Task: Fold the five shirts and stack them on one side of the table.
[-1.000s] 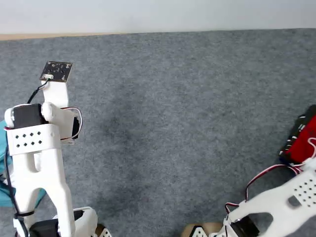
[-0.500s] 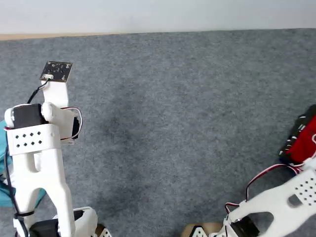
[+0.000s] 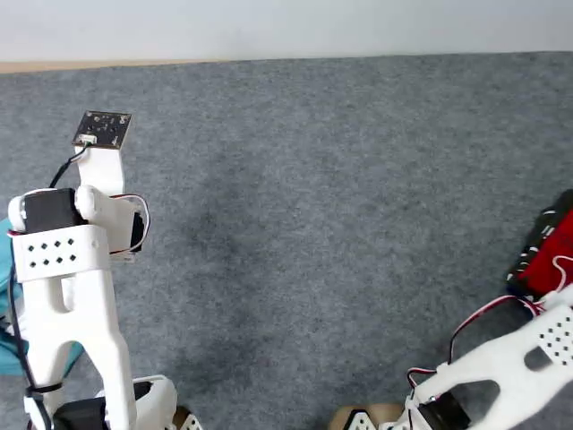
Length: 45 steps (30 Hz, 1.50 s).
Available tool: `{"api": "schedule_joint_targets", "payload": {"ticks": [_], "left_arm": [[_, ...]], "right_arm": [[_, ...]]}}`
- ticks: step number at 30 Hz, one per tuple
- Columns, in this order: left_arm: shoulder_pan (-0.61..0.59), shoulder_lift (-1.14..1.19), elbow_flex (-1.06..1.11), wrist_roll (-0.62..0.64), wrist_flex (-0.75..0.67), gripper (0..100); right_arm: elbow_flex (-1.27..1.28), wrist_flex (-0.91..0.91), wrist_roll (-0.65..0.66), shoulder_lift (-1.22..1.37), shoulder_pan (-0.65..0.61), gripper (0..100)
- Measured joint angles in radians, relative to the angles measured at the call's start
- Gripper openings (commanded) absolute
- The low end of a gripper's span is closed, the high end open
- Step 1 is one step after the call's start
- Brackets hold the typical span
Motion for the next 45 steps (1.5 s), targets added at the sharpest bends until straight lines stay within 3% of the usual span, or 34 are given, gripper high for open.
{"api": "schedule_joint_targets", "payload": {"ticks": [9,14,17,20,24,32,39,45], "left_arm": [[0.000,0.000,-0.080,0.000,0.000,1],[0.000,0.000,-0.172,0.000,0.025,1],[-0.008,0.000,-0.184,0.000,0.028,1],[-0.066,0.000,-0.187,-0.026,0.029,1],[-0.189,0.000,-0.187,-0.176,0.026,8],[-0.414,0.000,-0.187,-0.462,-0.080,17],[-0.445,0.112,-0.187,-0.628,-0.157,17],[-0.454,0.311,-0.247,-0.684,-0.193,17]], "right_arm": [[-0.324,0.252,0.000,-0.052,-0.040,2.4],[-0.348,0.427,0.000,-0.123,-0.089,0.9],[-0.354,0.443,-0.025,-0.141,-0.100,1.0],[-0.354,0.443,-0.058,-0.167,-0.095,1.1],[-0.302,0.443,-0.069,-0.244,-0.095,1.1],[0.184,0.445,-0.072,-0.559,-0.153,1.0],[0.781,0.445,-0.078,-0.922,-0.279,1.0],[1.083,0.445,-0.078,-1.152,-0.308,1.0]]}}
